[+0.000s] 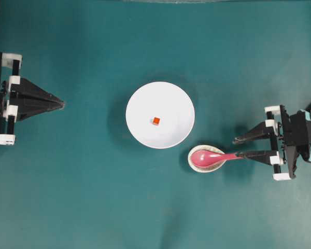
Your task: Grip the spoon and scoop the red block from the bowl with right arm.
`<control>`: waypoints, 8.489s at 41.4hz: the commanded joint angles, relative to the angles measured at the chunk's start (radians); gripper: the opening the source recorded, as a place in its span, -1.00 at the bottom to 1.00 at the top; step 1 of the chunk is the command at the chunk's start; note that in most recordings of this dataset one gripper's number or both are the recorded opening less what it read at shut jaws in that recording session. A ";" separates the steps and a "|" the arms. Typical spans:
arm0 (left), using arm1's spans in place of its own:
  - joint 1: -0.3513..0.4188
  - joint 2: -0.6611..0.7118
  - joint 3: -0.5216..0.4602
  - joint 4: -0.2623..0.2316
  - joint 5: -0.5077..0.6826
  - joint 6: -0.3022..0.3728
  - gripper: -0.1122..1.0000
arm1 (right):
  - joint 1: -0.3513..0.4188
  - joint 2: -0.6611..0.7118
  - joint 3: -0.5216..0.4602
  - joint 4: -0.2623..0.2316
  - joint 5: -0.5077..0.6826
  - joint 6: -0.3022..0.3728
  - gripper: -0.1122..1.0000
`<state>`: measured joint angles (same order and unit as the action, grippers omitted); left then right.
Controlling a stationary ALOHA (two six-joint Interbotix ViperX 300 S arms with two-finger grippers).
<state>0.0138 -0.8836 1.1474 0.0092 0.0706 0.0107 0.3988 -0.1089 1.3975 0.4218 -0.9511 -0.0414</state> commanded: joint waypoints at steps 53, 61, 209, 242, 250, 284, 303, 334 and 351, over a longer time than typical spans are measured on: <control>0.002 0.003 -0.023 0.003 0.021 -0.005 -0.81 | 0.075 0.127 0.011 0.005 -0.083 0.035 -0.01; 0.002 0.002 -0.023 0.003 0.020 -0.005 -0.81 | 0.081 0.127 0.018 0.005 -0.083 0.058 -0.02; 0.002 0.006 -0.023 0.003 0.035 -0.002 -0.80 | 0.084 0.011 -0.018 0.017 -0.044 0.057 -0.34; 0.002 0.006 -0.021 0.003 0.035 -0.002 -0.81 | -0.117 -0.206 -0.299 0.017 0.405 -0.087 -0.36; 0.002 0.006 -0.021 0.003 0.035 -0.002 -0.81 | -0.215 -0.241 -0.397 0.012 0.577 -0.153 -0.36; 0.002 -0.051 -0.023 0.003 0.124 0.003 -0.80 | -0.476 -0.279 -0.761 -0.029 1.347 -0.282 -0.36; 0.002 -0.049 -0.023 0.005 0.126 -0.008 -0.80 | -0.486 -0.282 -0.781 -0.127 1.542 -0.281 -0.36; 0.002 -0.067 -0.026 0.005 0.126 -0.026 -0.81 | -0.541 -0.261 -0.834 -0.173 1.609 -0.163 -0.36; 0.003 -0.066 -0.025 0.003 0.118 -0.026 -0.81 | -0.557 -0.130 -0.956 -0.213 1.755 -0.112 -0.36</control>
<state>0.0138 -0.9572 1.1474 0.0107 0.1979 -0.0153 -0.1565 -0.2516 0.4924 0.2148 0.7808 -0.1549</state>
